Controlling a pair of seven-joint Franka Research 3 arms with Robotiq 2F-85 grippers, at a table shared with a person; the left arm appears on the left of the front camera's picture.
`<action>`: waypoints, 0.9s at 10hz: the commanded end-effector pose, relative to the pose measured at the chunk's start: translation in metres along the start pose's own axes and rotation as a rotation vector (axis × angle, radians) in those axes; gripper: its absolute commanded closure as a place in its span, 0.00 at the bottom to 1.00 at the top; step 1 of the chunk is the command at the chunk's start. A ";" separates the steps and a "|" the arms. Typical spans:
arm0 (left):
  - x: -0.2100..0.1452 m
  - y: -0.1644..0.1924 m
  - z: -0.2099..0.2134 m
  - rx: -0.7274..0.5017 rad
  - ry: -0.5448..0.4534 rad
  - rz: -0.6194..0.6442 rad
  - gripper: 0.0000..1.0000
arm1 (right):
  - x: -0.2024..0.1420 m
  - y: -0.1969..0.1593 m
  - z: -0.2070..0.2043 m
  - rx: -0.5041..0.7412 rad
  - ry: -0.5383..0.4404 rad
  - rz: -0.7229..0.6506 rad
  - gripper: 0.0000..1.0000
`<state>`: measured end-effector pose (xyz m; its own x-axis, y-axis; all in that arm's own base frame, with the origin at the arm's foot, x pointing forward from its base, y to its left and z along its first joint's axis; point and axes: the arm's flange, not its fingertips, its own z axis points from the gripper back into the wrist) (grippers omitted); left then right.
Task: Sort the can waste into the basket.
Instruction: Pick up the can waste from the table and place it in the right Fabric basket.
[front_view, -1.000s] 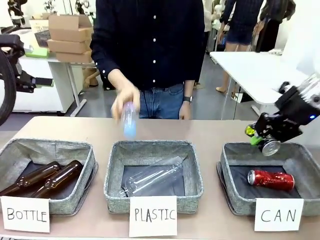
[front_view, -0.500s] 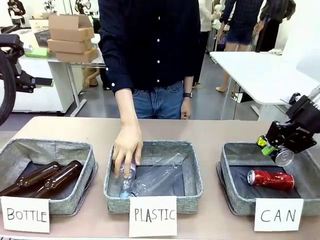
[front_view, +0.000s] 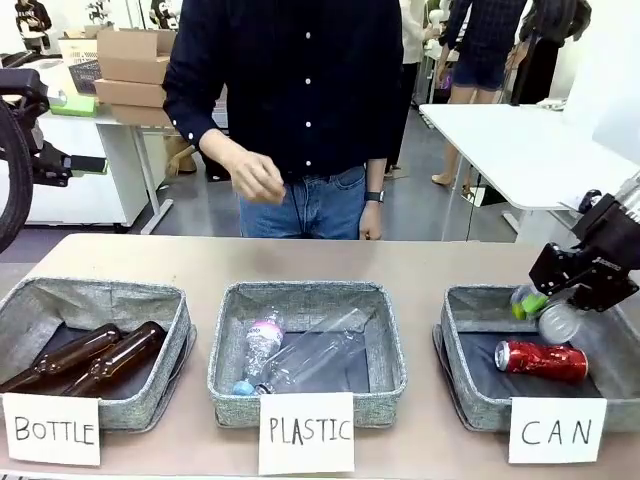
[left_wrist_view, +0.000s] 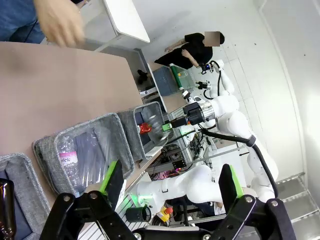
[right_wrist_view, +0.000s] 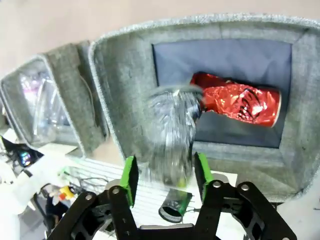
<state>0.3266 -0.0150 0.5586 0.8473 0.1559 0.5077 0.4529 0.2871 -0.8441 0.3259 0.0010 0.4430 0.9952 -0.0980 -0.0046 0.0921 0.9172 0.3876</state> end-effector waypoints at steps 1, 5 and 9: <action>0.001 -0.001 0.000 -0.018 -0.006 -0.011 0.00 | -0.028 -0.006 -0.015 -0.024 -0.001 -0.036 0.00; 0.001 -0.001 0.000 -0.018 -0.006 -0.011 0.00 | -0.025 -0.010 -0.012 0.001 -0.023 -0.037 0.00; 0.001 -0.001 0.000 -0.018 -0.006 -0.011 0.00 | -0.024 0.001 0.007 0.470 -0.150 0.010 0.00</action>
<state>0.3266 -0.0148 0.5587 0.8472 0.1563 0.5078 0.4528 0.2875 -0.8440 0.3268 -0.0054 0.4627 0.9837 -0.1743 0.0448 0.1218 0.8281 0.5473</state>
